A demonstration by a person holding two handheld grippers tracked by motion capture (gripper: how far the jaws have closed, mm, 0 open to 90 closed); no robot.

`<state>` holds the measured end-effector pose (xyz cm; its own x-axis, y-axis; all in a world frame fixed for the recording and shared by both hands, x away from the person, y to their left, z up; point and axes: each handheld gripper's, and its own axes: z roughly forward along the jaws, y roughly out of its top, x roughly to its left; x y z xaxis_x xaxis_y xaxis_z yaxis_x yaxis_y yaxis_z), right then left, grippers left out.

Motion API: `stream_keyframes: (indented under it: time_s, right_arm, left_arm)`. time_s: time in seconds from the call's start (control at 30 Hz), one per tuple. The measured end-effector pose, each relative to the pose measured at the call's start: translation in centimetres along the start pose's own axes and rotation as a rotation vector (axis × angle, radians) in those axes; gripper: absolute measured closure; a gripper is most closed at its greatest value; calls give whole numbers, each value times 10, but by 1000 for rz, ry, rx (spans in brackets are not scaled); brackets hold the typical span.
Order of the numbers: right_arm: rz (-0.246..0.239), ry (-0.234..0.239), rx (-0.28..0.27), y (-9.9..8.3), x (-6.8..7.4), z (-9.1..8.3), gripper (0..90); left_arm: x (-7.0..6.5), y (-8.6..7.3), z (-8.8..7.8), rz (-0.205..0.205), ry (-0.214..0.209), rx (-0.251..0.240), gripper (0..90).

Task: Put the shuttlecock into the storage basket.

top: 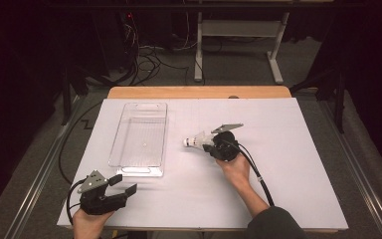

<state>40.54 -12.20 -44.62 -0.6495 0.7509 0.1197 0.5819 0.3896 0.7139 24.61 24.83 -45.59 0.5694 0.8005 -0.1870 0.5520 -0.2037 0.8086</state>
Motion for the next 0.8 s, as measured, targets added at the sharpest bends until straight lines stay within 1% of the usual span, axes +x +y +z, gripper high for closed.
stream_keyframes:
  time_s: [0.2,0.4,0.8]
  right_arm:
    - [-7,1,-2,1,0,-3,893]
    - [-11,3,-3,2,1,-5,893]
    - [-23,12,-7,5,6,-8,893]
  left_arm:
    - [1,0,-1,2,1,5,324]
    - [1,0,-1,1,1,0,324]
    - [3,0,-2,2,8,0,324]
